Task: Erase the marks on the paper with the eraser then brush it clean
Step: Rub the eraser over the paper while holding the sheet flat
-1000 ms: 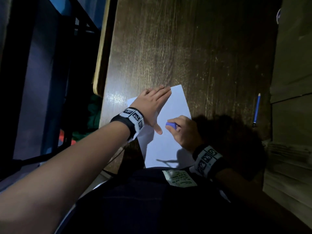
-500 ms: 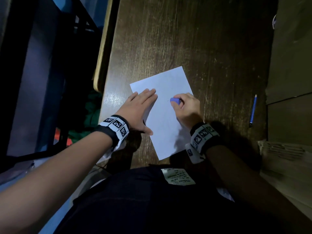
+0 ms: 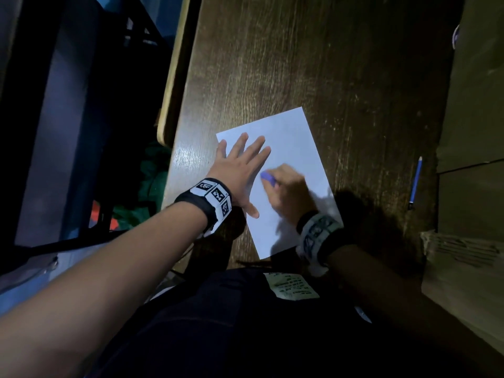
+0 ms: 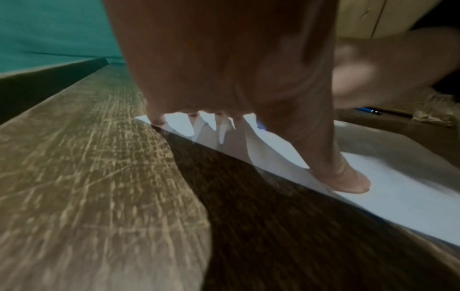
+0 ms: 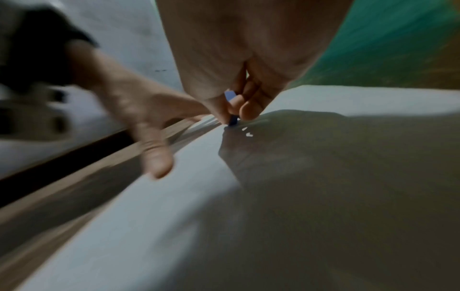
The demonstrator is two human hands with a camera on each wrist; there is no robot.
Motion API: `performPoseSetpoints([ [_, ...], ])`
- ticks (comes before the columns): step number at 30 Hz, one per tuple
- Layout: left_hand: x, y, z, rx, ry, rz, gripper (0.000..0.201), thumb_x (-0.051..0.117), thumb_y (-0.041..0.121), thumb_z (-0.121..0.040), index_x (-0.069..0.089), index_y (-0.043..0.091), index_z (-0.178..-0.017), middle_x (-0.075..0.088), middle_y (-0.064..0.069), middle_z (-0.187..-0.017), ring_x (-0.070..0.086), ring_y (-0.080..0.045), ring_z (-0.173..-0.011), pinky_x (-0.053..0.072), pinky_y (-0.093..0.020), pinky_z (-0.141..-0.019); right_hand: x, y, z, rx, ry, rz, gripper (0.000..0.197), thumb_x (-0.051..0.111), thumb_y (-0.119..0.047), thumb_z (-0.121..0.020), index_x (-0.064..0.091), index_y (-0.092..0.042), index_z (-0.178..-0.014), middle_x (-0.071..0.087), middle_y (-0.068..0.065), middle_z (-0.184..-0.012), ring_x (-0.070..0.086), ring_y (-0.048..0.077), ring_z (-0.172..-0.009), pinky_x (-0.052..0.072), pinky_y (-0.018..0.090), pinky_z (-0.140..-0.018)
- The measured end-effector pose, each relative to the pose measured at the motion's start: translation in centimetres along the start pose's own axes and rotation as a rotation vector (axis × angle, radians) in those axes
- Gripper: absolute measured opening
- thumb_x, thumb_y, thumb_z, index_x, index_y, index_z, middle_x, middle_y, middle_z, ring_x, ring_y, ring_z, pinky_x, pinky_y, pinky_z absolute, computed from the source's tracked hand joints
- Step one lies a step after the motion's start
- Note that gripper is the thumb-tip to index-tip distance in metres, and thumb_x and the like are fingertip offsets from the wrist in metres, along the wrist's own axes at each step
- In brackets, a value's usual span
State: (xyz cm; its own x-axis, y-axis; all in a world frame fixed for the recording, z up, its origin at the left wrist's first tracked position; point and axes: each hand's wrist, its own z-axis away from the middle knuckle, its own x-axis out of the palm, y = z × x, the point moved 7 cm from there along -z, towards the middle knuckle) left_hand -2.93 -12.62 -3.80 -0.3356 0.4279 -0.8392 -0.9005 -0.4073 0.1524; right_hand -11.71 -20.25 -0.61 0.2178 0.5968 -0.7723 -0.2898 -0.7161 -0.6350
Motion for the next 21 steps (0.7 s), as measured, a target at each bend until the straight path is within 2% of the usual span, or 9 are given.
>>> performPoseSetpoints([
  [3, -0.2, 0.0, -0.2, -0.012, -0.025, -0.036, 0.156, 0.077, 0.086, -0.047, -0.008, 0.021, -0.160, -0.017, -0.001, -0.169, -0.012, -0.036, -0.154, 0.008, -0.069, -0.118, 0.9, -1.0, 0.8, -0.114, -0.210, 0.017, 0.004, 0.067, -0.005, -0.086, 0.070, -0.002, -0.085, 0.056, 0.013, -0.073, 0.054, 0.028, -0.065, 0.048, 0.037, -0.063],
  [4, -0.3, 0.0, -0.1, -0.013, -0.026, -0.042, 0.156, 0.076, 0.087, -0.047, -0.008, 0.021, -0.160, -0.017, -0.001, -0.169, -0.012, -0.037, -0.154, 0.008, -0.069, -0.118, 0.2, -0.3, -0.4, -0.102, -0.183, 0.038, 0.005, 0.067, -0.006, -0.086, 0.070, -0.002, -0.085, 0.057, 0.013, -0.073, 0.055, 0.028, -0.065, 0.048, 0.037, -0.063],
  [7, -0.3, 0.2, 0.1, -0.016, -0.029, -0.054, 0.156, 0.073, 0.089, -0.047, -0.009, 0.021, -0.161, -0.015, -0.001, -0.169, -0.010, -0.037, -0.154, 0.010, -0.068, -0.118, -2.6, 2.6, -3.7, 0.070, 0.074, 0.086, 0.012, 0.065, -0.013, -0.089, 0.072, -0.003, -0.088, 0.062, 0.014, -0.078, 0.059, 0.027, -0.070, 0.048, 0.033, -0.070],
  [9, -0.3, 0.2, 0.1, -0.022, -0.033, -0.051, 0.157, 0.075, 0.089, -0.046, -0.008, 0.021, -0.161, -0.015, -0.001, -0.169, -0.010, -0.037, -0.154, 0.011, -0.068, -0.118, -2.0, 1.8, -2.5, 0.066, 0.123, 0.070, 0.011, 0.067, -0.011, -0.088, 0.072, -0.001, -0.089, 0.063, 0.015, -0.077, 0.060, 0.028, -0.069, 0.049, 0.034, -0.068],
  [12, -0.4, 0.1, -0.1, -0.033, -0.051, -0.046, 0.158, 0.077, 0.087, -0.046, -0.010, 0.022, -0.160, -0.017, -0.001, -0.169, -0.013, -0.037, -0.154, 0.008, -0.069, -0.118, 1.0, -1.3, 1.7, -0.060, -0.142, -0.028, 0.006, 0.067, -0.004, -0.086, 0.069, -0.001, -0.081, 0.053, 0.013, -0.070, 0.052, 0.028, -0.061, 0.044, 0.035, -0.061],
  [14, -0.6, 0.2, 0.0, -0.032, -0.055, -0.041, 0.156, 0.078, 0.085, -0.047, -0.010, 0.022, -0.160, -0.016, 0.000, -0.169, -0.013, -0.036, -0.154, 0.008, -0.069, -0.118, 0.6, -1.2, 0.9, -0.132, -0.229, -0.017, 0.008, 0.065, -0.007, -0.087, 0.069, -0.002, -0.082, 0.052, 0.011, -0.071, 0.051, 0.027, -0.063, 0.045, 0.036, -0.062],
  [18, -0.8, 0.4, 0.2, -0.037, -0.046, -0.054, 0.157, 0.076, 0.087, -0.046, -0.009, 0.022, -0.160, -0.014, 0.000, -0.169, -0.011, -0.037, -0.154, 0.011, -0.068, -0.118, -2.3, 2.8, -3.5, 0.136, 0.052, 0.095, 0.015, 0.062, -0.018, -0.092, 0.072, -0.008, -0.095, 0.061, 0.009, -0.083, 0.059, 0.024, -0.074, 0.048, 0.030, -0.071],
  [20, -0.7, 0.5, 0.2, -0.038, -0.048, -0.047, 0.156, 0.078, 0.086, -0.046, -0.009, 0.022, -0.160, -0.014, -0.001, -0.169, -0.011, -0.037, -0.154, 0.011, -0.069, -0.118, -1.3, 1.7, -1.8, 0.102, 0.073, 0.052, 0.012, 0.064, -0.013, -0.091, 0.072, -0.005, -0.093, 0.060, 0.010, -0.080, 0.058, 0.024, -0.071, 0.046, 0.029, -0.070],
  [21, -0.7, 0.5, 0.1, -0.038, -0.048, -0.038, 0.156, 0.078, 0.084, -0.047, -0.008, 0.022, -0.160, -0.014, -0.001, -0.169, -0.011, -0.037, -0.154, 0.011, -0.069, -0.118, -0.3, 0.4, -0.3, 0.030, 0.005, 0.003, 0.008, 0.065, -0.009, -0.089, 0.071, -0.003, -0.089, 0.058, 0.011, -0.077, 0.056, 0.024, -0.068, 0.045, 0.030, -0.068],
])
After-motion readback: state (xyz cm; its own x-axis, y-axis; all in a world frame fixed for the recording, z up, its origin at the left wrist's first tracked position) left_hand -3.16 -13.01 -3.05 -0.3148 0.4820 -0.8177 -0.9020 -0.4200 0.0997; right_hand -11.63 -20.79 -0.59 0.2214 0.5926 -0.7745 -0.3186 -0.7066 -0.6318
